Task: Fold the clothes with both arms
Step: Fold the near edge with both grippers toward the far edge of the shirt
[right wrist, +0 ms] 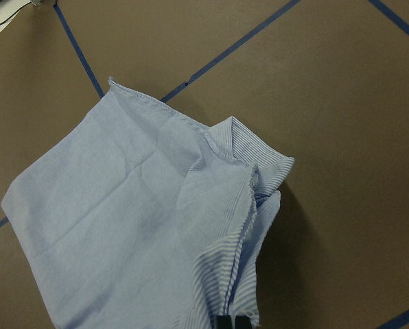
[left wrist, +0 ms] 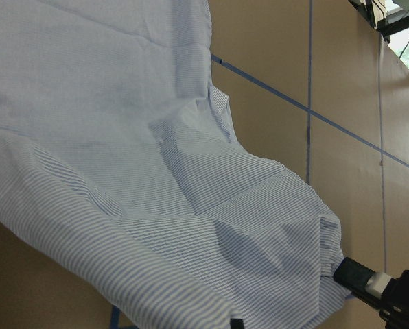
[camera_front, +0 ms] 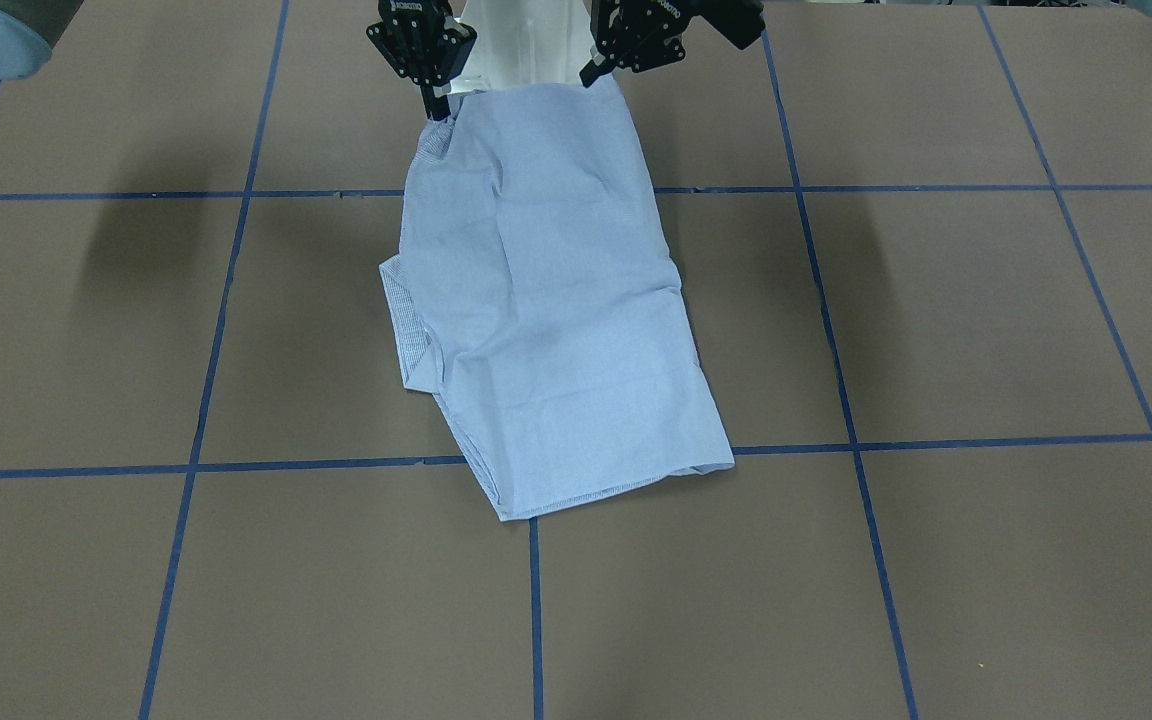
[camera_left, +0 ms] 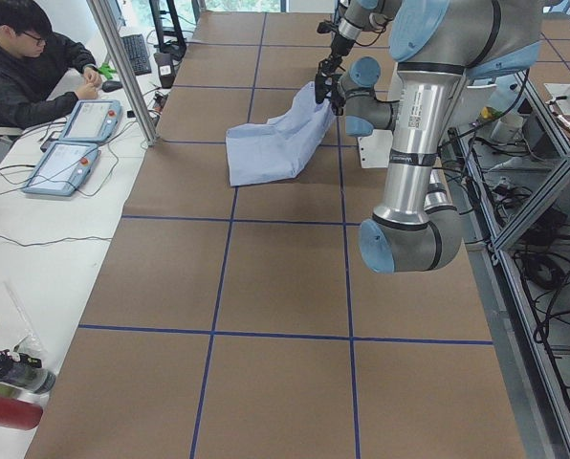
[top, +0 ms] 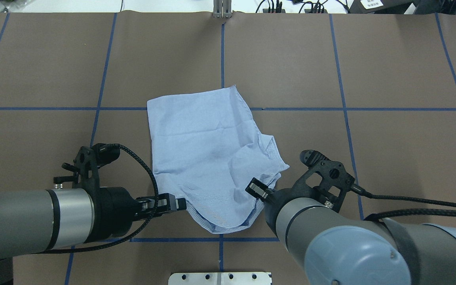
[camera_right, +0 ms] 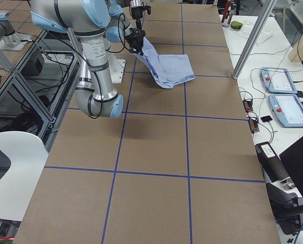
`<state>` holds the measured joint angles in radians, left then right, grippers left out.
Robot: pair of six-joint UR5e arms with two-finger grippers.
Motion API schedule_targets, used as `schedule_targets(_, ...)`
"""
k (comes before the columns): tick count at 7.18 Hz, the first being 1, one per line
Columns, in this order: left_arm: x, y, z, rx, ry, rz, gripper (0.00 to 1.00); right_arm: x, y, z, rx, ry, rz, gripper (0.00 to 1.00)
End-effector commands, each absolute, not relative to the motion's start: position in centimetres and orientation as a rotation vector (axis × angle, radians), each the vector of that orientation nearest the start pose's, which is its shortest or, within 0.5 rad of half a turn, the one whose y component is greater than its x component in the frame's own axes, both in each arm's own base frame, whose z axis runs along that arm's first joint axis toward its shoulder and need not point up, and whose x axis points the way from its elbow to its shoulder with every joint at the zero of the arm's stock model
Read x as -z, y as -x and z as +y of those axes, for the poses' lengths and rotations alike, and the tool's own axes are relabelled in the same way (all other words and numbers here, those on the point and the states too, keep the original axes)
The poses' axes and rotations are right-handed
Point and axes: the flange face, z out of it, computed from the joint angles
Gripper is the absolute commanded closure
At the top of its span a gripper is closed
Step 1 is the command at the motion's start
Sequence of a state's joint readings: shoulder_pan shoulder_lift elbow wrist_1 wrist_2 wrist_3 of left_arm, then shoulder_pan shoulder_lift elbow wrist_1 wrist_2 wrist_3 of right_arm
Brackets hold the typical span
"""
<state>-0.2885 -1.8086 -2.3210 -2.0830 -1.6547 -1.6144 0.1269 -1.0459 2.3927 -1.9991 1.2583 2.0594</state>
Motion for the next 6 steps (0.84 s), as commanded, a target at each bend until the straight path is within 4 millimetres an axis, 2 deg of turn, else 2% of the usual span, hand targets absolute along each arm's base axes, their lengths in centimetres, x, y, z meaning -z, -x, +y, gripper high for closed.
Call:
schedule_targets(1, -16.8, -36.1, -27.5, 0.226, -0.17, 1.384, 1.0, -13.3, 42.5, -22.6, -0.711, -0.151, -0.908, 1.0)
schedule_targets(2, -18.3, -38.2, -31.5, 0.237, -0.238, 1.313, 1.0, -13.7, 45.3, -25.8, -0.736, -0.193, -0.862, 1.0)
schedule_targets(4, -21.2, -41.7, -38.7, 0.276, -0.309, 1.186, 1.0, -14.7, 48.8, -31.5, -0.756, -0.26, -0.862, 1.0)
schedule_targets(5, -22.6, -41.5, -41.2, 0.278, -0.343, 1.138, 1.0, -14.4, 50.7, -34.6, -0.766, -0.287, -0.859, 1.0)
schedule_targets(6, -24.2, -41.7, -42.8, 0.268, -0.362, 1.093, 1.0, -14.4, 52.9, -37.8, -0.787, -0.306, -0.847, 1.0)
